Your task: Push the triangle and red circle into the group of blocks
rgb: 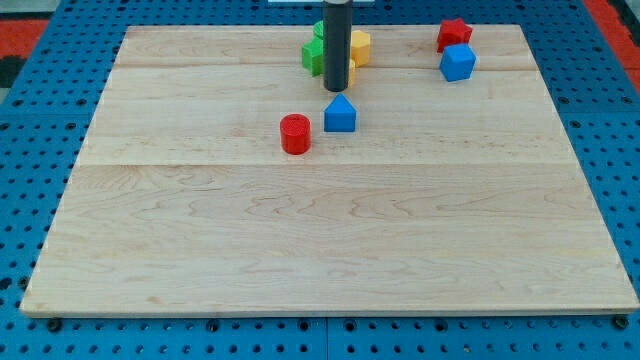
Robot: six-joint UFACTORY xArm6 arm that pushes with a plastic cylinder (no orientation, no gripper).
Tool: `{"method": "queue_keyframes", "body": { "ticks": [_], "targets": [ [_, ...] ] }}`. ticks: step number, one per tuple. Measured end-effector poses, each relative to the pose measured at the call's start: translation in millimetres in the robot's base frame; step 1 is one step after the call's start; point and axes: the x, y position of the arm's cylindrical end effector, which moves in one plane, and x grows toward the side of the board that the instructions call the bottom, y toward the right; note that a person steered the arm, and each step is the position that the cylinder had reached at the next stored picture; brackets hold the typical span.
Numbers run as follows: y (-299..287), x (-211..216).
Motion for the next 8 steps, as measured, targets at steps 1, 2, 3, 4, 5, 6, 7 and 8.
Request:
{"method": "queue_keyframes", "body": {
  "ticks": [1, 2, 3, 4, 5, 6, 7, 8],
  "targets": [
    [42.8, 52.4],
    [48.0, 105.2],
    [10.2, 90.4],
    [-1.3, 48.1],
    [-5.8, 45.4],
    [-42.0, 26.8],
    [-30.6, 0.8],
    [-18.1, 55.2]
  ]
}}
